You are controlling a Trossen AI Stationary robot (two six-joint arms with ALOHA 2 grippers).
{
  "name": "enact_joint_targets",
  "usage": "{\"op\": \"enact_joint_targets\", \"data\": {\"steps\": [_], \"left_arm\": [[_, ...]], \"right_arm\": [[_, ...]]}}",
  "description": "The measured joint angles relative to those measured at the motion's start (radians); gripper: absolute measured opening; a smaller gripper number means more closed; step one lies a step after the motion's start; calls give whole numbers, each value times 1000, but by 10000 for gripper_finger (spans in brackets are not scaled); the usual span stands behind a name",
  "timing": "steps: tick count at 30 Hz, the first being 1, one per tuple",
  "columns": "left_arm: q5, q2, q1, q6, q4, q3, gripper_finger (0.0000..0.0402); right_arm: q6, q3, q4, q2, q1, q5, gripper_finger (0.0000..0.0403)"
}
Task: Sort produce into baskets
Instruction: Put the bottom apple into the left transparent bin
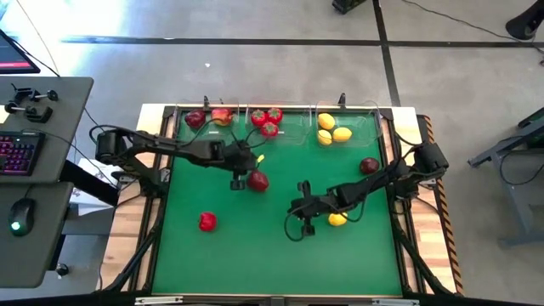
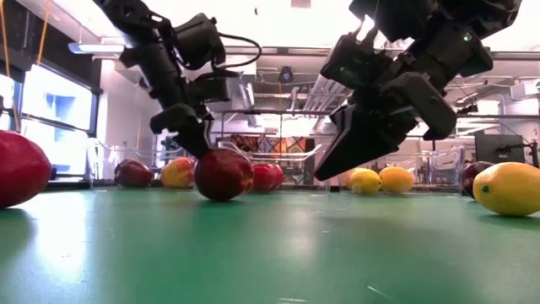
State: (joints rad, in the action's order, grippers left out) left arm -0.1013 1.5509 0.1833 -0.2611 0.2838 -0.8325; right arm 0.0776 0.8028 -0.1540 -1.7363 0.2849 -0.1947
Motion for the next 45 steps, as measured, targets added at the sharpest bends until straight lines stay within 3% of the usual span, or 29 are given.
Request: {"op": "enact_joint_targets", "data": {"steps": [11, 15, 22, 26, 35, 45], "left_arm": [[3, 0, -27, 77, -80, 86, 9], [-60, -11, -46, 66, -89, 86, 9], [-117, -147, -38, 65, -75, 86, 9], [-51, -211, -33, 91, -118, 85, 9], [-62, -83, -41, 88, -149, 86, 9], [-71, -26, -63, 86, -156, 86, 9]], "right_arm": [[1, 0, -47, 0, -9, -44, 0], [2, 0, -112, -6, -40, -50, 0], [-11, 0, -264, -119, -115, -45, 0], [-19, 14, -362, -192, -155, -23, 0], [-57, 135, -387, -339, -214, -3, 0], [-60, 180, -349, -351, -220, -66, 0]]}}
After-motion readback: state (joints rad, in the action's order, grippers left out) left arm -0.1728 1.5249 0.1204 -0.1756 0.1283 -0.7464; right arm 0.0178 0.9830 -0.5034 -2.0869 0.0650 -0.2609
